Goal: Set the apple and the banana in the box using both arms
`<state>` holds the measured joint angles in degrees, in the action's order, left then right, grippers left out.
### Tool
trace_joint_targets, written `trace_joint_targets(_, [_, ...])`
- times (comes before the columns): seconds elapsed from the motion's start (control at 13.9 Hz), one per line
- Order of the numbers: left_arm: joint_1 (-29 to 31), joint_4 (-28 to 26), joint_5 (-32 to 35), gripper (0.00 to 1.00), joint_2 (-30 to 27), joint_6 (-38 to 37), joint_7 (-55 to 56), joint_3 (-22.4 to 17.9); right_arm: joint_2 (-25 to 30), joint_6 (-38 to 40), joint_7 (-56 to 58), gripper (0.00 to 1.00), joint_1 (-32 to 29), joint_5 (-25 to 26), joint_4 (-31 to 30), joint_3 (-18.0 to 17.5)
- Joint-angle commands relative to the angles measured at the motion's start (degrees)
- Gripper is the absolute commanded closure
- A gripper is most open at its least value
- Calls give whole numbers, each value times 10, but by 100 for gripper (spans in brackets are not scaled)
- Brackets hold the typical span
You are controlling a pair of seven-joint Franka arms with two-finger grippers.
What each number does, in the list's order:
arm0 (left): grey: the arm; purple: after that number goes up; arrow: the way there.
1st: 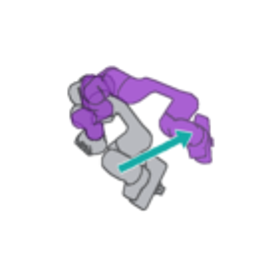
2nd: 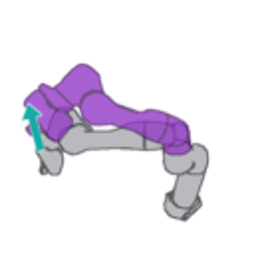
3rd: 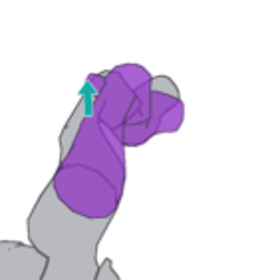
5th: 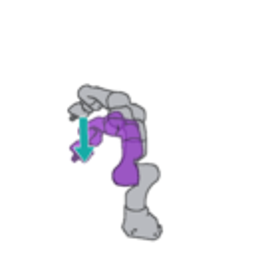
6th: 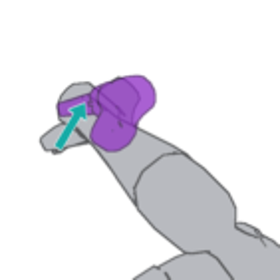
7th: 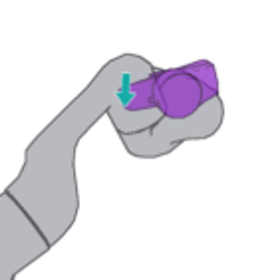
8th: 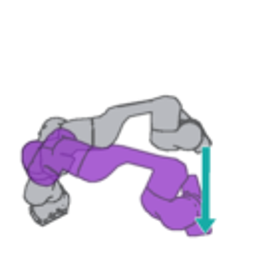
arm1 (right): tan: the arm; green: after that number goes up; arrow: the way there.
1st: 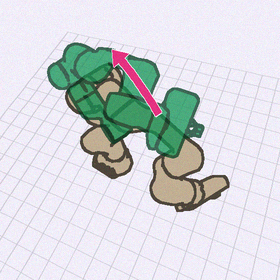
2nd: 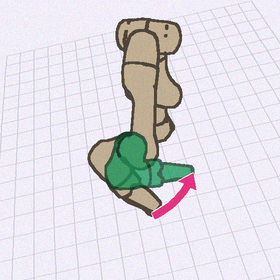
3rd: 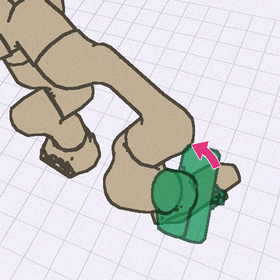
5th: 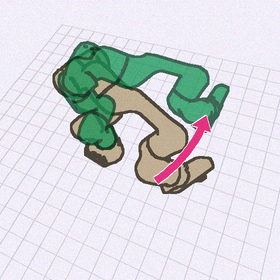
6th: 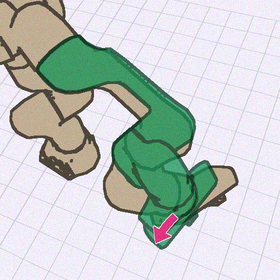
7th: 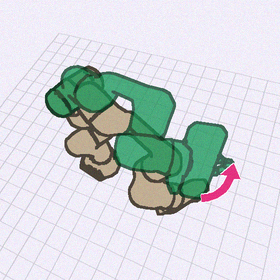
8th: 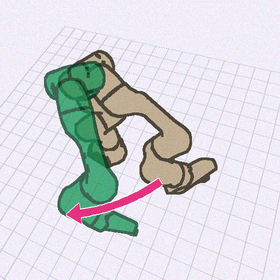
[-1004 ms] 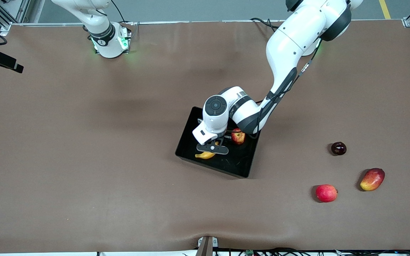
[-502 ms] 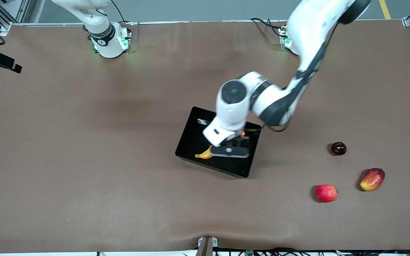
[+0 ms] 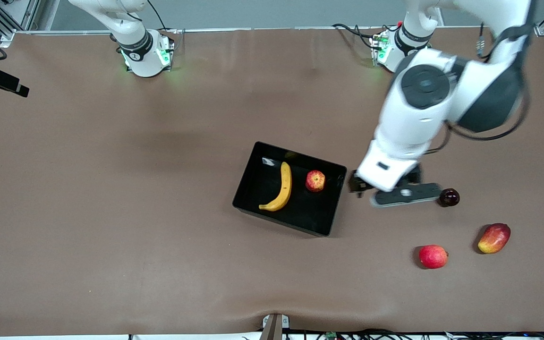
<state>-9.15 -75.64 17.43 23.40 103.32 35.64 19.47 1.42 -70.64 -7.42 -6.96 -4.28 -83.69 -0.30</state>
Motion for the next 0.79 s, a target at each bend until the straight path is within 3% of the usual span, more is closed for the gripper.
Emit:
trace_joint_targets(0.0, [46, -23, -37, 0, -48, -39, -42, 1, 11, 0, 7, 0, -14, -10, -10, -8])
trace_joint_targets(0.14, [90, -24, -48, 0, -65, -57, -56, 5, 11, 0, 7, 0, -14, -10, -10, -8])
trace_joint_targets(0.36, [103, -30, -51, 0, -105, -80, -75, 10, 11, 0, 7, 0, -14, -10, -10, -8])
trace_joint_targets(0.72, [148, -80, -80, 0, -176, -101, -135, 10, 11, -1, 7, 0, -13, -10, -10, -8])
